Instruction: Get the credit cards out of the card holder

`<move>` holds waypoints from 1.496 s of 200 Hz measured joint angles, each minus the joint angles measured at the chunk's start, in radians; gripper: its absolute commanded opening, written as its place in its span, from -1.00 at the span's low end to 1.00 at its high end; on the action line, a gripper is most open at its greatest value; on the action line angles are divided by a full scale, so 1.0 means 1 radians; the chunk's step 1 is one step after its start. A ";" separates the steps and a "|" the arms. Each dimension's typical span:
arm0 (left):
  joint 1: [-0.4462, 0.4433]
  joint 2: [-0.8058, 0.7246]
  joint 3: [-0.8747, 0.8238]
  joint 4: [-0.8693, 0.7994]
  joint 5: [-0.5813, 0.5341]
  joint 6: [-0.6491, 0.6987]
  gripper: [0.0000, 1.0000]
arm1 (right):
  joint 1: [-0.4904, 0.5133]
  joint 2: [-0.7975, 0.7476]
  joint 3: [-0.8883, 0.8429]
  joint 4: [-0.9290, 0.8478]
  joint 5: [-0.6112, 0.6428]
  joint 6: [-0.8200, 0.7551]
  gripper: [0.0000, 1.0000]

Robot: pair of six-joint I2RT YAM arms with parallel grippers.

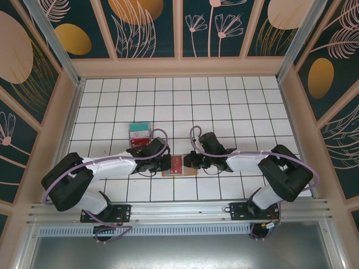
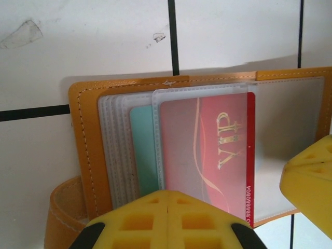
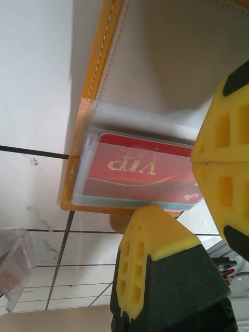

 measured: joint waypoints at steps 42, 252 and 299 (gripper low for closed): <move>0.000 0.009 -0.002 0.001 0.003 0.000 -0.95 | 0.000 0.027 0.000 0.008 -0.018 0.006 -0.75; 0.000 0.055 0.039 -0.029 -0.008 -0.003 -1.00 | -0.014 0.072 -0.012 0.056 -0.041 0.021 -1.00; 0.000 0.056 0.040 -0.030 -0.009 -0.003 -1.00 | -0.039 0.018 -0.056 0.039 -0.035 0.021 -1.00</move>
